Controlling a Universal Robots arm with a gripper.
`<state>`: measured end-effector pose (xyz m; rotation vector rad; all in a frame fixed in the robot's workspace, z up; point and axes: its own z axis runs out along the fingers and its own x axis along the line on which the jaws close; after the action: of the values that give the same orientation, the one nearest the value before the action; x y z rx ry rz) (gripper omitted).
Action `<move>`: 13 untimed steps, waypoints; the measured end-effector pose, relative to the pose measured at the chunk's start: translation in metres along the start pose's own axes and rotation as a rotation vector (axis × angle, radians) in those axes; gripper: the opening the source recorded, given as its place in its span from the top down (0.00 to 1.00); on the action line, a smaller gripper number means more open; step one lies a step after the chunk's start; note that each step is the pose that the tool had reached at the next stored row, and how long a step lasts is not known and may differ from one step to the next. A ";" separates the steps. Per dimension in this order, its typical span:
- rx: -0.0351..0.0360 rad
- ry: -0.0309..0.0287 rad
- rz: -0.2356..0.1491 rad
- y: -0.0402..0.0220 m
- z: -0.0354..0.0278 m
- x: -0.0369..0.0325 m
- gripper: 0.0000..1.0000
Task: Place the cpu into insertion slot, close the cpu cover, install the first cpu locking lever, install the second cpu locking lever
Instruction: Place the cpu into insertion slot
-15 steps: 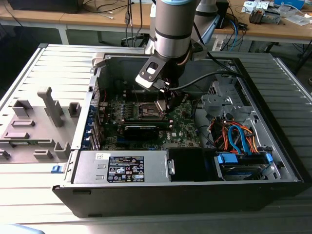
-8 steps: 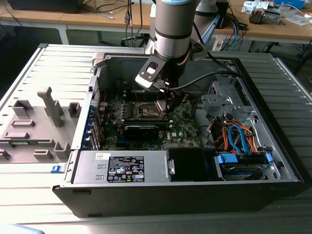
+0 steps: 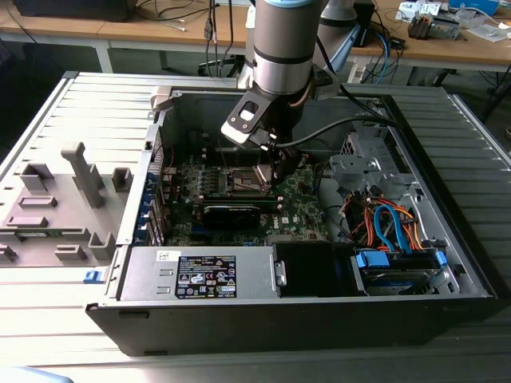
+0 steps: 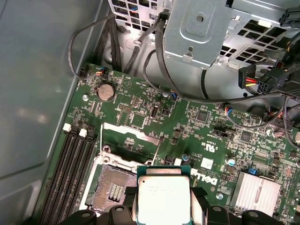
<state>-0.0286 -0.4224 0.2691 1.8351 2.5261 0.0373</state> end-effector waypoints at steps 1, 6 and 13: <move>0.0001 -0.0004 0.001 0.0000 0.0000 0.0000 0.45; 0.0007 -0.0022 0.008 0.0000 0.0000 0.0000 0.45; 0.0009 -0.0033 0.014 0.0000 0.0001 0.0000 0.45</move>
<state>-0.0286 -0.4224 0.2691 1.8513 2.5119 0.0333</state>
